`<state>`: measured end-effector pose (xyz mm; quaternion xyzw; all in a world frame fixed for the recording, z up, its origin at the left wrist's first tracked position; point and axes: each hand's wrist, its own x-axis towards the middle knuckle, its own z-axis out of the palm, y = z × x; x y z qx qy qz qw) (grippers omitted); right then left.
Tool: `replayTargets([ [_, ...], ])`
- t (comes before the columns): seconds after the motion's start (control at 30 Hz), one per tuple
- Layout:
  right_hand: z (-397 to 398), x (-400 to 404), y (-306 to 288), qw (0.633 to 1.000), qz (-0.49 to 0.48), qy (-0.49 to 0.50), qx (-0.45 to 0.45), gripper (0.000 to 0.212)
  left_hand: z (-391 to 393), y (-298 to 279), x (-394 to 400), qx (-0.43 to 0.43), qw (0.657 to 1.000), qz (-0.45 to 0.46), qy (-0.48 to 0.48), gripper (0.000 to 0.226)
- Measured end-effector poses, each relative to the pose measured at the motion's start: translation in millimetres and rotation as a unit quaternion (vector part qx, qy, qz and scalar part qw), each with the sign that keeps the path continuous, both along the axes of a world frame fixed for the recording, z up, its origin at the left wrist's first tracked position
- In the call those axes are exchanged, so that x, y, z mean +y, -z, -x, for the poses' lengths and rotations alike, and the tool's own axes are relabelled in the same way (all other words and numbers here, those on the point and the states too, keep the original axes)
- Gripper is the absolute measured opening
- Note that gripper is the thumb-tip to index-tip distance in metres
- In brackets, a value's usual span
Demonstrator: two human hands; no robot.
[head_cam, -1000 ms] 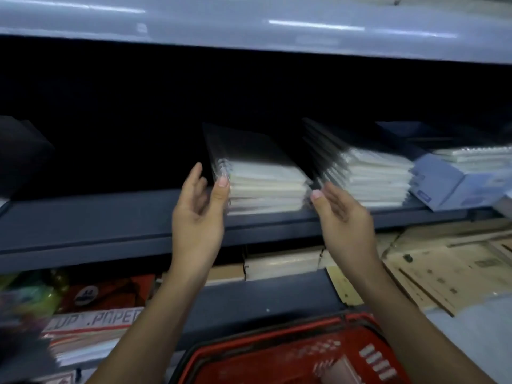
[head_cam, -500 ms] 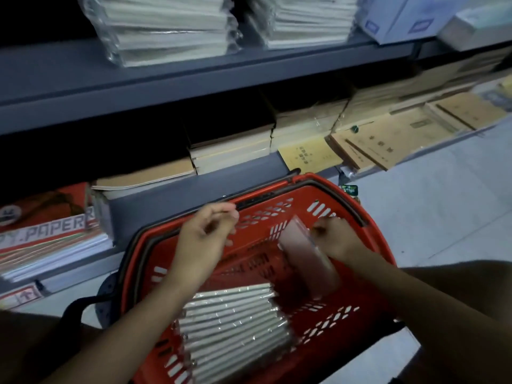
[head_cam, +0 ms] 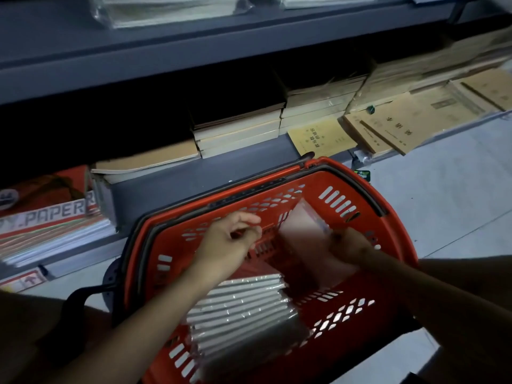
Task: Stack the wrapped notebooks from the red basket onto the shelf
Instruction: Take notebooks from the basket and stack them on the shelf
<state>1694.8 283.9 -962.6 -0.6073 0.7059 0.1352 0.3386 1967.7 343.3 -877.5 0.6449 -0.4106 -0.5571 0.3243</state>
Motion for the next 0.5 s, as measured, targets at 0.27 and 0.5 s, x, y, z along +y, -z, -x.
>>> replayTargets([
  [0.27, 11, 12, -144, 0.937, -0.07, 0.143, -0.309, 0.024, -3, -28, 10, 0.035, 0.997, 0.063, 0.037, 0.026],
  [0.5, 3, 45, -226, 0.837, -0.006, 0.229, -0.496, 0.033, -12, -60, 27, 0.022, 0.988, 0.152, -0.015, 0.015],
])
